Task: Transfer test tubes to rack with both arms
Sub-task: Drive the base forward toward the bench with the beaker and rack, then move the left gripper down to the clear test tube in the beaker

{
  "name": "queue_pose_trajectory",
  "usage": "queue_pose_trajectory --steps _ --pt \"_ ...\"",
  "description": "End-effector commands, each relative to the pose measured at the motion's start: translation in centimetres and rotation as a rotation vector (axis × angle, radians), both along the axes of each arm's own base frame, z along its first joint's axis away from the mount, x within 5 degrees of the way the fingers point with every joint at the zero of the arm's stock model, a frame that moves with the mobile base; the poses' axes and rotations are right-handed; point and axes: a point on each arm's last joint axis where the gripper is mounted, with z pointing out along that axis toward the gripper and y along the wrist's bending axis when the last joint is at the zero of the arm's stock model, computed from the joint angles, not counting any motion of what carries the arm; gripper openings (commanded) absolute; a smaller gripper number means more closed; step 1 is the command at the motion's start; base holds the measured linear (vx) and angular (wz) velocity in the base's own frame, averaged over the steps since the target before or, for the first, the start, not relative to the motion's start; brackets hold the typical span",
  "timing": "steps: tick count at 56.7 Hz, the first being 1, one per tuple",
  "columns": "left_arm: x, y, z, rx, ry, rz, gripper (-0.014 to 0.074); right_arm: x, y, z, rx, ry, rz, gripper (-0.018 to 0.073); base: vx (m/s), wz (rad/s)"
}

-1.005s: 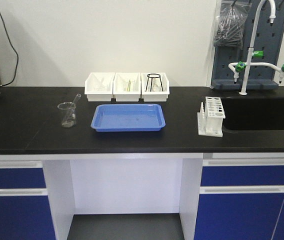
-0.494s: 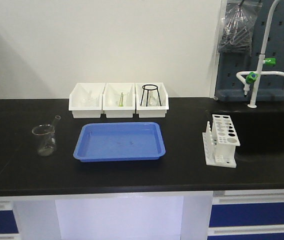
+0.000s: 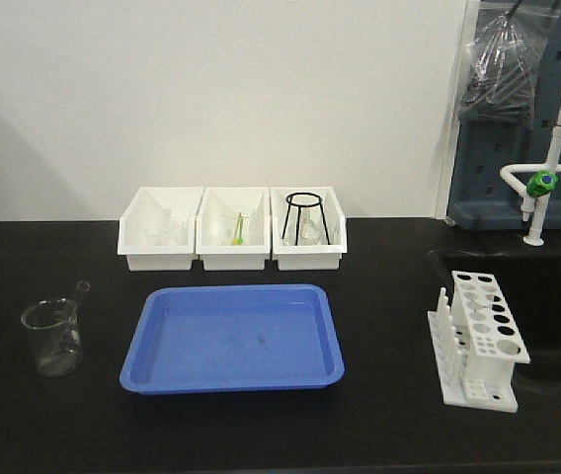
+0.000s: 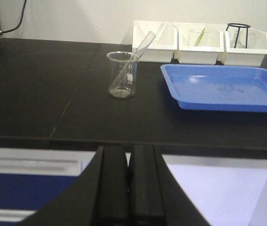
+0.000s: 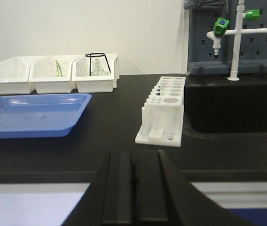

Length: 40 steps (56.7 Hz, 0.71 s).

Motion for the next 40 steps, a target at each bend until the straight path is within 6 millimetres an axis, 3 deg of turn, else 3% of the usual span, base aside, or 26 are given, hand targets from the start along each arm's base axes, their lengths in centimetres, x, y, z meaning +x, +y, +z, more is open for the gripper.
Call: queue_pose_trajectory --steps 1,40 --pt "-0.06 -0.14 1.66 -0.009 -0.111 -0.014 -0.0004 -0.03 0.01 0.32 -0.009 -0.077 -0.001 -0.0008 0.34 0.02" --pt "-0.06 -0.14 1.66 -0.009 -0.111 -0.014 -0.0004 -0.03 0.01 0.32 -0.009 -0.077 -0.001 -0.0008 0.27 0.03"
